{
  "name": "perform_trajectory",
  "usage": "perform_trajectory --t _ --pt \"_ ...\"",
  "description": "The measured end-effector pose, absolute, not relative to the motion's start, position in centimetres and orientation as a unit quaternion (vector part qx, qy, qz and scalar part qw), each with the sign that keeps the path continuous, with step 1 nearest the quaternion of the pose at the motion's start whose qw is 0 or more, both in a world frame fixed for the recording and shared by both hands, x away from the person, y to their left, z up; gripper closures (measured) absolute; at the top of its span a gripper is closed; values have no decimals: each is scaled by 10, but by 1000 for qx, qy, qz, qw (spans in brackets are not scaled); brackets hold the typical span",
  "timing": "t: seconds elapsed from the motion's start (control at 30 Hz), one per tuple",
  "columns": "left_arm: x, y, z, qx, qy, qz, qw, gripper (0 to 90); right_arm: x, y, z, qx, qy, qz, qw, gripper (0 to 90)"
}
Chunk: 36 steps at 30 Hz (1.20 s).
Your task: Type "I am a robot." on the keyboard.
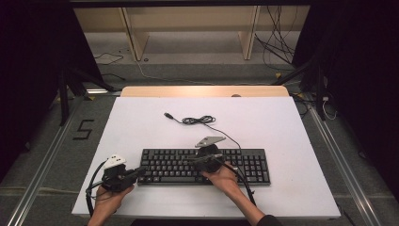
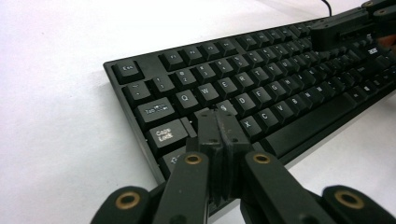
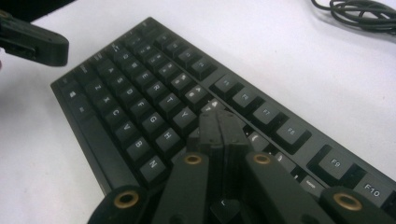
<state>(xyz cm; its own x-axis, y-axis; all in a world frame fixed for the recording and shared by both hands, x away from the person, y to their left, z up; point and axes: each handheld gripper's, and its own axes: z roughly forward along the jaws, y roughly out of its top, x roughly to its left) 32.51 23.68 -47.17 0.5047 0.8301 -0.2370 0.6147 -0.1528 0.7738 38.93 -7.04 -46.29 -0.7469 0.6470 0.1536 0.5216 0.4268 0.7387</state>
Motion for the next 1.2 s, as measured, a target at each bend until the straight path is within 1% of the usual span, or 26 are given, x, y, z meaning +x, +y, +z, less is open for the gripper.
perform_trajectory --t 0.6,1.2 --pt "331 235 -478 763 486 112 411 889 394 -67 -470 354 845 394 79 900" --pt "333 234 -481 767 489 118 398 889 396 -65 -474 357 847 386 78 900"
